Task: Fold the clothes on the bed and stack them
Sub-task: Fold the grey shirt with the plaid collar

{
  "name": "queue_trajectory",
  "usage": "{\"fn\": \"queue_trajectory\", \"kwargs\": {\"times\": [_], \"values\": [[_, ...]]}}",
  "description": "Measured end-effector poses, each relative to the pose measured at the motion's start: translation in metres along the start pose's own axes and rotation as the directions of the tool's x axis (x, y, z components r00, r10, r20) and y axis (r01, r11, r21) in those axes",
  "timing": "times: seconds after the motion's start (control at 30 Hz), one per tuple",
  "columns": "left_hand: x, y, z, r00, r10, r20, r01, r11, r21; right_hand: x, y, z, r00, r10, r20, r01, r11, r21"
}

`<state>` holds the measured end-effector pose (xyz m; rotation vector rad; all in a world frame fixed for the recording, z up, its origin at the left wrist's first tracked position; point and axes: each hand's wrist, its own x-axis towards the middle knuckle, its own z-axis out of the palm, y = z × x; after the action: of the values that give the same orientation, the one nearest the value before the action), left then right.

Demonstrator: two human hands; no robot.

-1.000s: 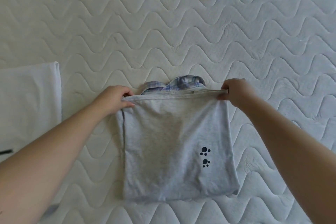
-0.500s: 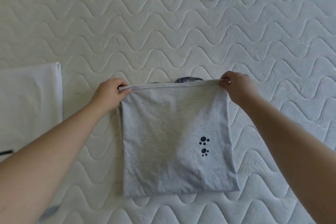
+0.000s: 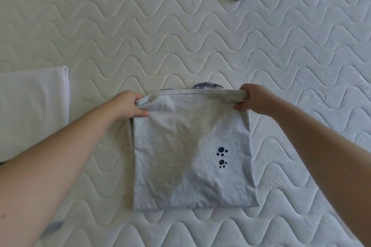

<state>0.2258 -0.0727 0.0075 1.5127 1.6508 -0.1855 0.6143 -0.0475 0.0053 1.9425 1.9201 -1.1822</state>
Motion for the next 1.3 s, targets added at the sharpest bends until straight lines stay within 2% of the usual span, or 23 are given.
{"fn": "queue_trajectory", "kwargs": {"times": [0.1, 0.2, 0.33, 0.43, 0.53, 0.6, 0.7, 0.87, 1.07, 1.13, 1.23, 1.3], "values": [[-0.018, 0.009, -0.018, 0.995, 0.006, -0.102, -0.018, 0.994, -0.112, -0.018, -0.003, -0.018, 0.997, -0.015, -0.078, 0.024, 0.993, 0.118], [-0.036, 0.026, -0.047, 0.976, 0.027, -0.218, -0.078, 0.970, -0.231, -0.039, -0.015, -0.051, 0.985, -0.022, -0.169, 0.050, 0.985, 0.164], [-0.064, 0.061, -0.097, 0.915, 0.087, -0.394, -0.221, 0.924, -0.311, -0.068, -0.048, -0.108, 0.925, -0.030, -0.380, 0.117, 0.971, 0.207], [-0.086, 0.085, -0.133, 0.808, 0.153, -0.569, -0.364, 0.889, -0.278, -0.091, -0.071, -0.147, 0.831, -0.072, -0.552, 0.252, 0.933, 0.258], [-0.104, 0.098, -0.153, 0.713, 0.209, -0.670, -0.455, 0.864, -0.215, -0.112, -0.084, -0.165, 0.748, -0.124, -0.652, 0.362, 0.900, 0.244], [-0.110, 0.095, -0.151, 0.673, 0.233, -0.702, -0.462, 0.874, -0.152, -0.122, -0.085, -0.160, 0.727, -0.129, -0.674, 0.380, 0.893, 0.239], [-0.110, 0.080, -0.125, 0.633, 0.266, -0.727, -0.384, 0.923, 0.003, -0.126, -0.076, -0.130, 0.721, -0.119, -0.683, 0.363, 0.904, 0.226], [-0.100, 0.040, -0.037, 0.677, 0.309, -0.669, -0.275, 0.948, 0.160, -0.114, -0.040, -0.042, 0.776, -0.053, -0.628, 0.262, 0.933, 0.245], [-0.107, -0.012, 0.087, 0.798, 0.282, -0.533, -0.266, 0.958, 0.108, -0.114, 0.020, 0.075, 0.905, 0.021, -0.424, 0.057, 0.984, 0.169], [-0.108, -0.022, 0.108, 0.820, 0.264, -0.507, -0.245, 0.964, 0.105, -0.118, 0.032, 0.095, 0.921, 0.045, -0.386, 0.010, 0.990, 0.142], [-0.107, -0.035, 0.131, 0.900, 0.169, -0.403, -0.096, 0.976, 0.195, -0.124, 0.041, 0.112, 0.938, 0.069, -0.339, -0.047, 0.996, 0.072], [-0.109, -0.039, 0.137, 0.926, 0.126, -0.356, -0.041, 0.971, 0.237, -0.128, 0.042, 0.116, 0.940, 0.113, -0.321, -0.086, 0.992, 0.094]]}}
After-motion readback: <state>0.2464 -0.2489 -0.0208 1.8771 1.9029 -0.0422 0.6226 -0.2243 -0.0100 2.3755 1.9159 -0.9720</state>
